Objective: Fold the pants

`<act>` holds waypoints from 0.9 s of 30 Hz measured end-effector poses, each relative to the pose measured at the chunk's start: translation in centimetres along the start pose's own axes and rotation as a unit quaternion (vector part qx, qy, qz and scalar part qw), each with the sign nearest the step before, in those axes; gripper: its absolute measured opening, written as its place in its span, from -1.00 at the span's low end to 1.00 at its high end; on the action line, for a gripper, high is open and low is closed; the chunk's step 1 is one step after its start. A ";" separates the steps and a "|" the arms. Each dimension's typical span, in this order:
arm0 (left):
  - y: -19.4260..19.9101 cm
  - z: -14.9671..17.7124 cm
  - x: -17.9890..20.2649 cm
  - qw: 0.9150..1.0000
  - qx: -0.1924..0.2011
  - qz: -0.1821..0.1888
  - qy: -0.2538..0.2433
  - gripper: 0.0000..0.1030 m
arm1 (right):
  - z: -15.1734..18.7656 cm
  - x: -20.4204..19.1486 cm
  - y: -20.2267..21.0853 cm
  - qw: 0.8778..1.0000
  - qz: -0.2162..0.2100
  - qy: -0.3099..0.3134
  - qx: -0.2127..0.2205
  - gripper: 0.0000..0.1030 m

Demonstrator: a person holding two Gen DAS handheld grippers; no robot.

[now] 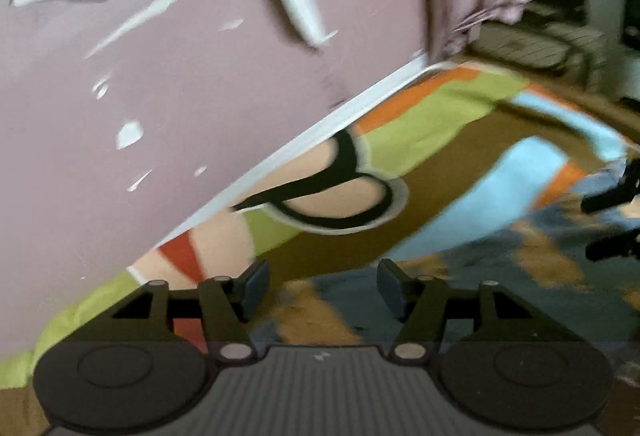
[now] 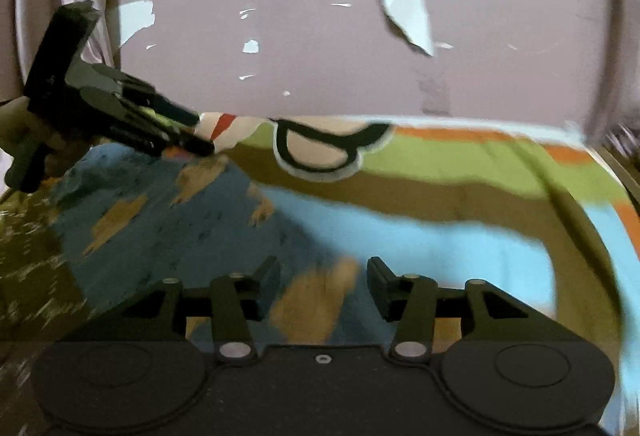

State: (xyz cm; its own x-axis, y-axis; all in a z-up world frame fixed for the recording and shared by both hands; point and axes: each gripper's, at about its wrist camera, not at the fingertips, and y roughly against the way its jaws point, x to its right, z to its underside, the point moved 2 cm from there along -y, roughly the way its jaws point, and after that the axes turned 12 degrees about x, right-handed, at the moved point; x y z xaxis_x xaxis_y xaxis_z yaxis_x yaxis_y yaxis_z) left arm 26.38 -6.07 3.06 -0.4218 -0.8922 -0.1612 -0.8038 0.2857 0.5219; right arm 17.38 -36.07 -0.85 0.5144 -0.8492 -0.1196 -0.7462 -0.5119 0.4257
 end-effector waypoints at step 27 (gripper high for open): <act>-10.0 -9.1 24.8 0.968 -0.020 0.229 -0.097 0.52 | 11.2 11.9 13.5 0.870 0.182 -0.452 0.077 -0.04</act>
State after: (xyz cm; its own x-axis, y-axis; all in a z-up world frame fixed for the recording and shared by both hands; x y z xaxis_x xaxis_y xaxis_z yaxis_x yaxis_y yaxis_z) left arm 27.79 -34.25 1.50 -0.8049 -0.5906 -0.0576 -0.4979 0.6194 0.6070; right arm 8.74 -54.56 -6.56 -0.2571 -0.6785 -0.6881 -0.8740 -0.1406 0.4652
